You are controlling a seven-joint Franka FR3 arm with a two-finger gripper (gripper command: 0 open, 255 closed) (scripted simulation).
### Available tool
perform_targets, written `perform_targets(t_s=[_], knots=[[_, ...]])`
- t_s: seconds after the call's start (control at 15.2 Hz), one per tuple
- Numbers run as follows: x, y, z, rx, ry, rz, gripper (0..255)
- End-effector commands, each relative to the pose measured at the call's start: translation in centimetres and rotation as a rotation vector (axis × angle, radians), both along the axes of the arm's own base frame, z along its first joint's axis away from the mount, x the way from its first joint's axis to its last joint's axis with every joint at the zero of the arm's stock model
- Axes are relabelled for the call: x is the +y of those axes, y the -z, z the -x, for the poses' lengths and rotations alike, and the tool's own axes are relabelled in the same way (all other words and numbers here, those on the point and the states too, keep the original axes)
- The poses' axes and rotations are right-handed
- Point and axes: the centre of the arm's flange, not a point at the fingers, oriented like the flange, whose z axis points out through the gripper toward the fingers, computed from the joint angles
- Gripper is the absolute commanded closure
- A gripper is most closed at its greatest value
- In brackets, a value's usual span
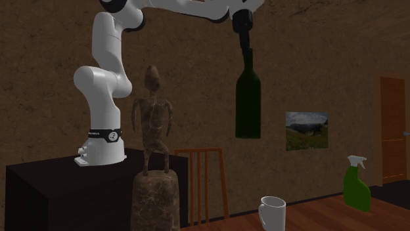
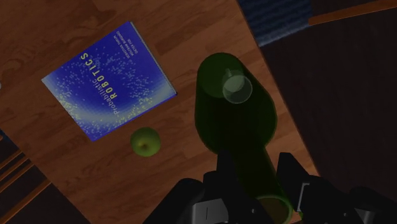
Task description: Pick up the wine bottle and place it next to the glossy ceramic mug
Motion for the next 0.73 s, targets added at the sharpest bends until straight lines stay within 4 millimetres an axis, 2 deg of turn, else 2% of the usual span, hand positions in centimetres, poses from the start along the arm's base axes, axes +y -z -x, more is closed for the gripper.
perform_targets(t_s=[0.0, 0.66], knots=[[-0.1, 1.1, 0.0, -0.001, 0.0, 0.0, 255], [-0.1, 6.4, 0.0, -0.001, 0.0, 0.0, 255]])
